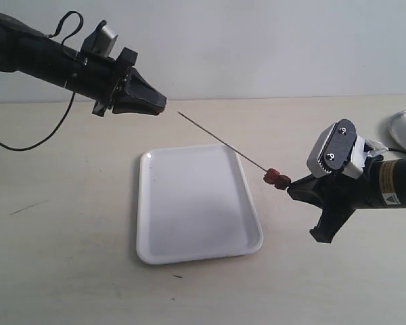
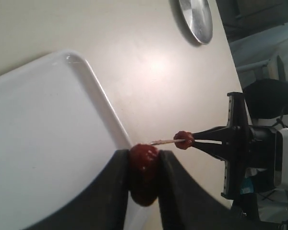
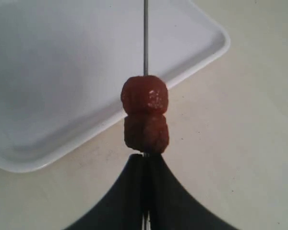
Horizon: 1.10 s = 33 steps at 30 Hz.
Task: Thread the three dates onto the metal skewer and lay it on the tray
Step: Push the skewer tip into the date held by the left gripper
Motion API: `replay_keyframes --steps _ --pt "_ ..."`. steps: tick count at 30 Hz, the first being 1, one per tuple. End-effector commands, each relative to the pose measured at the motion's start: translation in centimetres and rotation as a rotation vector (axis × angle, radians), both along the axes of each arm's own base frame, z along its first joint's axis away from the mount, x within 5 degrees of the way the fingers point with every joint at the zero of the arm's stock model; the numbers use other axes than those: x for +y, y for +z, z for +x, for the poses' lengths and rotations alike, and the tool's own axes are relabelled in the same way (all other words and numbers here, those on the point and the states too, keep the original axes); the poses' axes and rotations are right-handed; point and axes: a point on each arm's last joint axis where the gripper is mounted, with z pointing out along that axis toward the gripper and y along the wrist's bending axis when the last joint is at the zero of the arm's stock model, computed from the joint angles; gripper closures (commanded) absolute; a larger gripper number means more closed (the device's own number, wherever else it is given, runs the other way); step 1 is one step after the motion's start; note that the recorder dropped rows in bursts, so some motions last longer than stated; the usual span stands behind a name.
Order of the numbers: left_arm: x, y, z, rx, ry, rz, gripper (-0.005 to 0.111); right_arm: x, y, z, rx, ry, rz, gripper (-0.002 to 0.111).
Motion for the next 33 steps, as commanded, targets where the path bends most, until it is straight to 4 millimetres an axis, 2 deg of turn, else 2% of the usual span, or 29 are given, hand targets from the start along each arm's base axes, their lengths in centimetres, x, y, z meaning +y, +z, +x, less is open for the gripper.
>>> replay_keyframes --steps 1,9,15,18,22,33 --pt "-1.8 1.4 -0.9 -0.015 -0.037 -0.02 0.086 0.1 0.3 0.2 -0.022 0.013 0.028 0.108" --pt "-2.0 1.9 -1.1 -0.015 -0.038 -0.021 0.086 0.2 0.5 0.2 -0.03 0.022 0.043 0.108" --pt "-1.4 1.9 -0.9 -0.019 -0.026 -0.021 0.086 0.3 0.4 0.1 -0.031 0.051 0.037 0.108" --pt "-0.8 2.1 -0.6 -0.015 -0.001 -0.046 0.086 -0.9 0.4 0.0 -0.022 0.018 0.047 0.108" --pt "-0.9 2.3 -0.5 -0.011 0.007 -0.069 0.086 -1.8 0.7 -0.2 -0.024 0.021 0.101 0.108" --pt "-2.3 2.5 -1.0 0.003 -0.01 -0.092 0.086 -1.5 0.8 -0.2 -0.032 0.044 0.122 0.108"
